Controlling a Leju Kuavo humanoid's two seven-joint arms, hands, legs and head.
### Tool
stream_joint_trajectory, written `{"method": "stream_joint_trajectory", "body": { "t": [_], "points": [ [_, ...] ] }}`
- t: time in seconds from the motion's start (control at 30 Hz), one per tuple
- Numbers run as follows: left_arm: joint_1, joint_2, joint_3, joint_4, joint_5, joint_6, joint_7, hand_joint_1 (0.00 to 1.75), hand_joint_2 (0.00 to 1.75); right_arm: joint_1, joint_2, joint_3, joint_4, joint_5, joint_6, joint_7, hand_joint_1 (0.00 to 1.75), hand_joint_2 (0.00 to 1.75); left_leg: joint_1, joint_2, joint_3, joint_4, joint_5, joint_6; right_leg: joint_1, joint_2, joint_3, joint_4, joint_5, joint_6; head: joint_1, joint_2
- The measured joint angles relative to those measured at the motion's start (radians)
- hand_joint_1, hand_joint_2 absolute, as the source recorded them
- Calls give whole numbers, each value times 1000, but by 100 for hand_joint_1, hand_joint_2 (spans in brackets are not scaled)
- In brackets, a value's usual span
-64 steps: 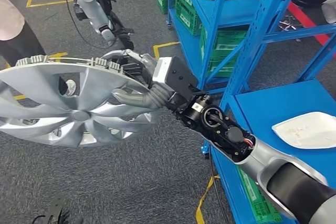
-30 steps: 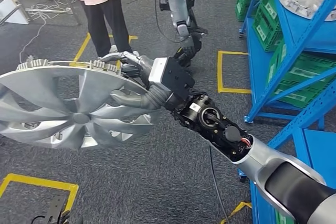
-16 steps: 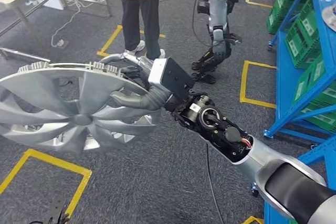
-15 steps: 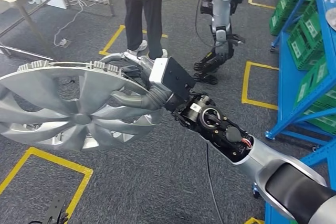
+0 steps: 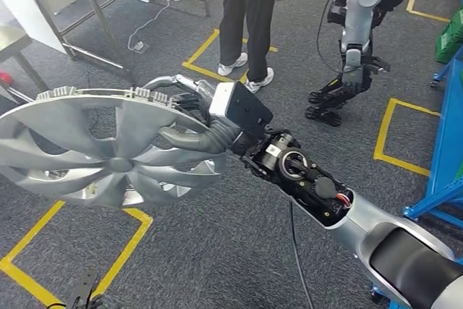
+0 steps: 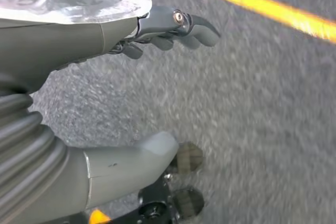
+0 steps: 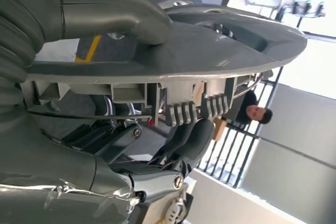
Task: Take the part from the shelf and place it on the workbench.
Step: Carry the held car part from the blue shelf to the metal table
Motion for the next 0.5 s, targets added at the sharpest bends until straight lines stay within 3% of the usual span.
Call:
{"method": "stream_joint_trajectory", "body": {
  "t": [0.07,0.13,0.17,0.2,0.23,0.3,0.33,0.4,0.47,0.5],
  "points": [
    [-6,-1,0,0,0,0,0,0,175,0,0,0,-1,-1,-1,-1,175,175,-1,77,-61,125,-61,-11,4,-33,3,-5,2,-9,-11,0],
    [-6,-2,0,0,0,0,1,0,175,1,0,0,-1,-1,-1,-1,175,175,1,98,-119,240,-102,-18,9,-64,1,-4,2,-10,-15,0],
    [-4,-3,0,0,0,0,2,0,175,3,0,0,-1,-1,0,-1,175,175,1,101,-123,252,-99,-19,11,-79,0,-4,1,-10,-16,0],
    [-3,-4,0,0,0,0,2,0,175,4,0,0,-1,-1,0,0,175,175,1,103,-106,222,-79,-18,12,-92,0,-4,1,-10,-16,0],
    [-2,-4,0,0,0,0,2,0,175,5,0,0,-1,-1,0,0,175,175,-1,109,-66,152,-47,-15,14,-104,0,-4,0,-9,-16,0],
    [-4,-1,0,0,0,0,2,0,175,4,0,0,-2,-1,0,0,175,175,-8,146,18,9,-2,2,17,-126,4,-7,-1,-4,-15,0],
    [-5,-1,0,0,0,0,2,0,175,4,0,0,-3,-1,0,-1,175,175,-13,168,45,-40,11,10,19,-135,7,-9,-2,0,-15,0],
    [-7,0,0,0,0,2,4,0,175,3,0,-1,-3,0,0,0,175,175,-21,181,52,-56,13,26,20,-152,12,-13,-4,10,-16,0],
    [-7,2,0,0,0,6,8,0,175,1,0,-1,-4,0,-1,1,175,175,-20,158,51,-59,14,39,20,-166,14,-12,-10,21,-17,0],
    [-7,3,0,0,0,9,12,0,175,1,0,-1,-4,0,0,2,175,175,-17,148,53,-62,15,44,19,-157,10,-3,-20,25,-16,0]
  ]
}}
